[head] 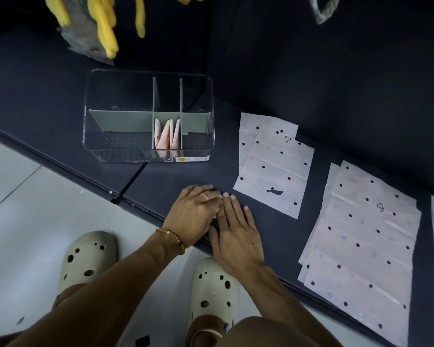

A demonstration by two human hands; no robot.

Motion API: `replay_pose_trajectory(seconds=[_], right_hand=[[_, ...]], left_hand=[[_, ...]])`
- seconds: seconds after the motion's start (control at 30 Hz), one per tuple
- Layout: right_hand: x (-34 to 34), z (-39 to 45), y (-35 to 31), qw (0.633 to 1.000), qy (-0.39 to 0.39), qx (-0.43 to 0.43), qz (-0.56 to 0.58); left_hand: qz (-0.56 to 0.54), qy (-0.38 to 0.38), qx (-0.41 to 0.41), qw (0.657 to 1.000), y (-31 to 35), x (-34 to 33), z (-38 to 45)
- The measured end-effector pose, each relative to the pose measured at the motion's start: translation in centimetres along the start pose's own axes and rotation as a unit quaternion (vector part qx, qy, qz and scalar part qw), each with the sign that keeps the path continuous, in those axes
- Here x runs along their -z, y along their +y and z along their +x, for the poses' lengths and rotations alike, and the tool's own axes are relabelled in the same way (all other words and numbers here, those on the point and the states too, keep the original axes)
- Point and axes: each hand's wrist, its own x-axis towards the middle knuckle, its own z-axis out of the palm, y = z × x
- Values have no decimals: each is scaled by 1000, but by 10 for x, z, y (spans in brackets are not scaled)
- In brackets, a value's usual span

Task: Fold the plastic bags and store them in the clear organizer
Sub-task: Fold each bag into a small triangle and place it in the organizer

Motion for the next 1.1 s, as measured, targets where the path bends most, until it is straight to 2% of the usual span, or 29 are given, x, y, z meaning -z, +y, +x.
replay_pose_trajectory(seconds=[0.07,0.13,0.27,0.33,0.53,0.73,0.8,0.9,1.0,1.1], right_hand=[[0,-1,1,1000,1,1,1],[-1,-1,1,1000,6,-1,6],[-1,-1,2,1000,8,-3,11],[0,-1,2,1000,7,-4,9],[1,0,2,1000,-1,-5,0],[-1,-1,0,1000,12,-7,3],[-2,-1,0,1000,15,-7,0],[0,-2,0,1000,15,-6,6],[0,-2,2,1000,5,3,22],[12,3,3,993,14,-8,114]], left_hand=[[-47,-15,21,999,2,-5,5],[-46,-15,10,999,-5,-10,5],[-47,-109,-11,993,-29,-14,-1],[-41,-126,-9,991,-38,-14,-2],[-24,-91,10,995,-66,5,-18],[-48,-63,121,990,-61,19,-14],[-28,-57,130,990,-51,19,-4],[-10,-68,124,990,-40,17,11],[-47,-95,165,981,-36,19,20],[-99,-122,175,972,-35,25,22]])
